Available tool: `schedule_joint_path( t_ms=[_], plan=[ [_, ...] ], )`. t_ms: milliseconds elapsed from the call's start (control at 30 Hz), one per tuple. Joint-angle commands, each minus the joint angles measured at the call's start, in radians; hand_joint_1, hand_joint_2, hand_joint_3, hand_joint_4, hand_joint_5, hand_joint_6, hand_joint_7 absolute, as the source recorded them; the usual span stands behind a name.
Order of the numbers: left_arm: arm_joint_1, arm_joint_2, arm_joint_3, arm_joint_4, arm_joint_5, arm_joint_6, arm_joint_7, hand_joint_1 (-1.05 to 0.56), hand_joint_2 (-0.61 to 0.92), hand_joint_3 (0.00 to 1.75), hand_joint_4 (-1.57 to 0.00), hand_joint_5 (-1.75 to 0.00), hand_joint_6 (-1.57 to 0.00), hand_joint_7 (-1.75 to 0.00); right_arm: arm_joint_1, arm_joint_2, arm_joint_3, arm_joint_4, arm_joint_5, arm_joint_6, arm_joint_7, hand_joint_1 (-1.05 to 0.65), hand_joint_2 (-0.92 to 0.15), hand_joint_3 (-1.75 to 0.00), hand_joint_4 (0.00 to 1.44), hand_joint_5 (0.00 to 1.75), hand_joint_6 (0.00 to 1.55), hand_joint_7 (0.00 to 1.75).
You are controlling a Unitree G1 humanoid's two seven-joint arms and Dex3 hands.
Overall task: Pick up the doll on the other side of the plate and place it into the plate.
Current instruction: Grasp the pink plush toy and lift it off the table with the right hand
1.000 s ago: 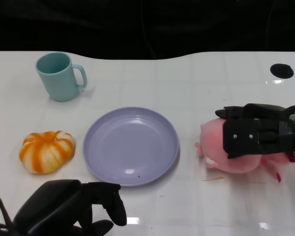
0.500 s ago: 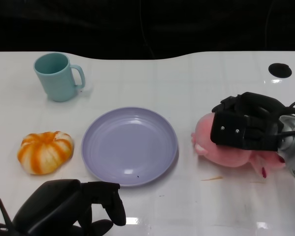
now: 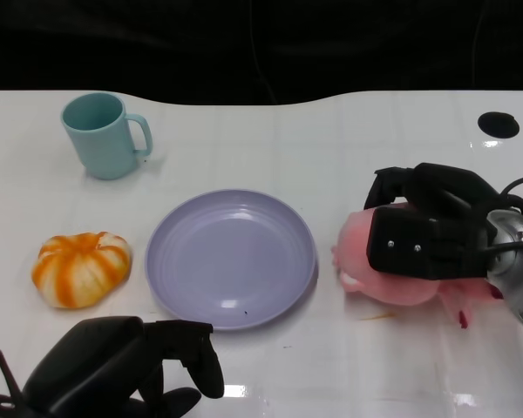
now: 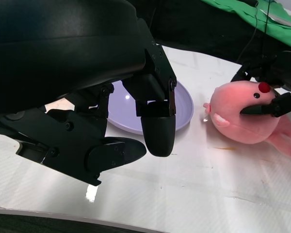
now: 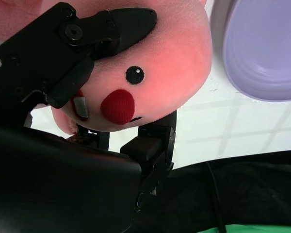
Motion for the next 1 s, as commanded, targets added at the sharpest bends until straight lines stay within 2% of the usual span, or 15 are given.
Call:
schedule_joint_path(
  t_ms=[33,67,133,167,267,400,500,700,1000],
  plan=[
    [-0.007,0.006,0.001,0.004,0.001,0.002,0.0,-0.22,0.74,0.67,-0.7,-1.49,-0.73,-1.16,0.003,-0.022,-0.016,-0.015,0.004,-0.021,-0.027,-0.19,-0.72,-0.68,0.87,1.75,0.66,1.73],
    [-0.008,0.006,0.0,0.007,0.0,0.0,0.002,-0.22,0.74,0.67,-0.7,-1.49,-0.73,-1.16,0.005,-0.025,-0.019,-0.017,0.004,-0.045,-0.049,-0.19,-0.71,-0.7,0.87,1.75,0.66,1.74],
    [-0.01,0.005,-0.002,0.014,0.001,-0.005,0.006,-0.21,0.73,0.68,-0.7,-1.5,-0.73,-1.16,0.01,-0.039,-0.022,-0.008,-0.003,-0.126,-0.119,-0.16,-0.56,-0.9,0.9,1.75,0.68,1.74],
    [-0.01,0.005,-0.002,0.017,0.001,-0.008,0.008,-0.21,0.73,0.68,-0.71,-1.5,-0.73,-1.16,0.01,-0.043,-0.023,-0.002,-0.005,-0.156,-0.145,-0.16,-0.52,-0.94,0.9,1.75,0.68,1.74],
    [-0.011,0.006,-0.001,0.019,-0.002,-0.013,0.008,-0.21,0.73,0.68,-0.71,-1.52,-0.73,-1.16,0.011,-0.05,-0.026,0.007,-0.009,-0.215,-0.202,-0.18,-0.48,-0.98,0.9,1.75,0.67,1.73],
    [-0.01,0.007,-0.001,0.02,0.0,-0.007,0.003,-0.2,0.72,0.66,-0.7,-1.49,-0.73,-1.14,0.019,-0.046,-0.037,-0.008,0.001,-0.269,-0.249,-0.17,-0.4,-1.25,0.93,1.75,0.73,1.75],
    [-0.006,0.009,-0.002,0.019,0.006,-0.007,0.004,-0.21,0.74,0.65,-0.7,-1.47,-0.73,-1.12,0.024,-0.035,-0.041,-0.007,-0.001,-0.322,-0.299,-0.15,-0.3,-1.37,0.95,1.75,0.76,1.75],
    [-0.004,0.005,-0.004,0.003,0.008,0.006,-0.002,-0.21,0.74,0.63,-0.69,-1.47,-0.74,-1.12,0.014,-0.004,-0.048,0.001,0.009,-0.379,-0.345,-0.15,-0.27,-1.47,0.99,1.75,0.76,1.75],
    [-0.001,0.003,-0.019,-0.001,0.034,-0.005,0.01,-0.2,0.73,0.63,-0.72,-1.46,-0.75,-1.11,-0.047,0.102,-0.043,-0.037,0.01,-0.358,-0.327,-0.16,-0.21,-1.54,1.01,1.75,0.76,1.75]
  ],
)
